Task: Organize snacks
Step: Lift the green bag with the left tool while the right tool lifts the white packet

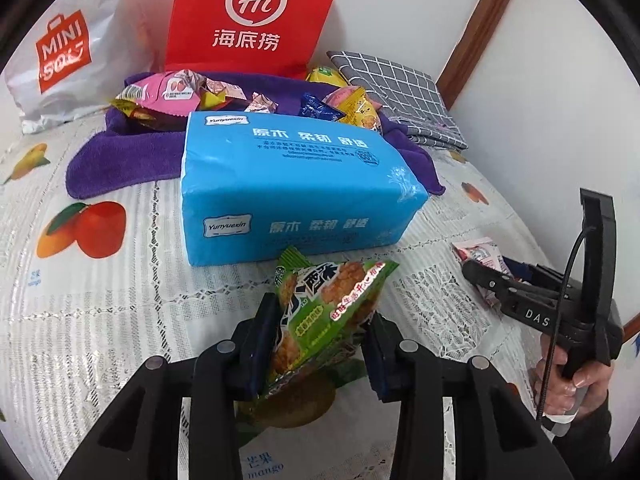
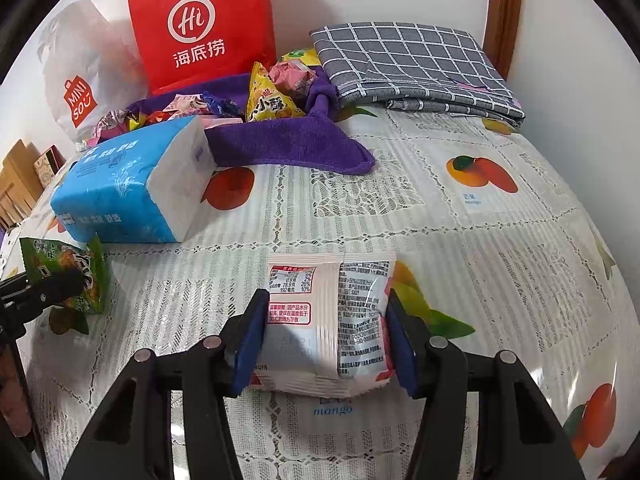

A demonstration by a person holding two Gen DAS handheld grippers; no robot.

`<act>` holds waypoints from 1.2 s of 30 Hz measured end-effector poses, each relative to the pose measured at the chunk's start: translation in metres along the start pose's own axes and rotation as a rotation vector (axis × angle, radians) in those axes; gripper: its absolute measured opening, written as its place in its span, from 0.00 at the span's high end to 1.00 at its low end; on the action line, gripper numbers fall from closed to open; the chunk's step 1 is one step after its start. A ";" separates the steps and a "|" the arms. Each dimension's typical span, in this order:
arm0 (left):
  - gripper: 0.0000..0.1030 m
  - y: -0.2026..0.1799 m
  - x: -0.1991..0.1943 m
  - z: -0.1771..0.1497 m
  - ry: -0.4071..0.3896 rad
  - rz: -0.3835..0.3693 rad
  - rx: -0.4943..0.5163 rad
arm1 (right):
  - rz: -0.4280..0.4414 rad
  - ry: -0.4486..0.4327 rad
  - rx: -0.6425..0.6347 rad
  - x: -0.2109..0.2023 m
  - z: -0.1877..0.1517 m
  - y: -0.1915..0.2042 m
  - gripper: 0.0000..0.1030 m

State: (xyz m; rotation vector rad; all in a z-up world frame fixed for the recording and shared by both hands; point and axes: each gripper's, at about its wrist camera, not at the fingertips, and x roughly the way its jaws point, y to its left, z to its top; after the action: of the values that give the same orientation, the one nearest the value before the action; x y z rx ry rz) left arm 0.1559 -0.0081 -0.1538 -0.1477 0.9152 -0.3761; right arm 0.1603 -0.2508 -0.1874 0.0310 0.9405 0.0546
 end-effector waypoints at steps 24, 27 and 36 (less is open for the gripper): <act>0.64 -0.030 -0.073 0.043 -0.071 0.047 0.004 | 0.112 -0.112 -0.083 -0.082 0.035 0.048 0.49; 0.64 -0.030 -0.079 0.051 -0.083 0.062 0.005 | 0.119 -0.112 -0.089 -0.089 0.042 0.057 0.49; 0.64 -0.013 -0.084 0.076 -0.093 0.103 -0.017 | 0.120 -0.129 -0.085 -0.095 0.071 0.062 0.49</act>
State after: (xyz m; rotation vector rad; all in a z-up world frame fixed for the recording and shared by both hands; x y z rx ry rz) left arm 0.1666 0.0093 -0.0415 -0.1320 0.8309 -0.2639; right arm 0.1597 -0.1953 -0.0656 0.0123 0.8064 0.2008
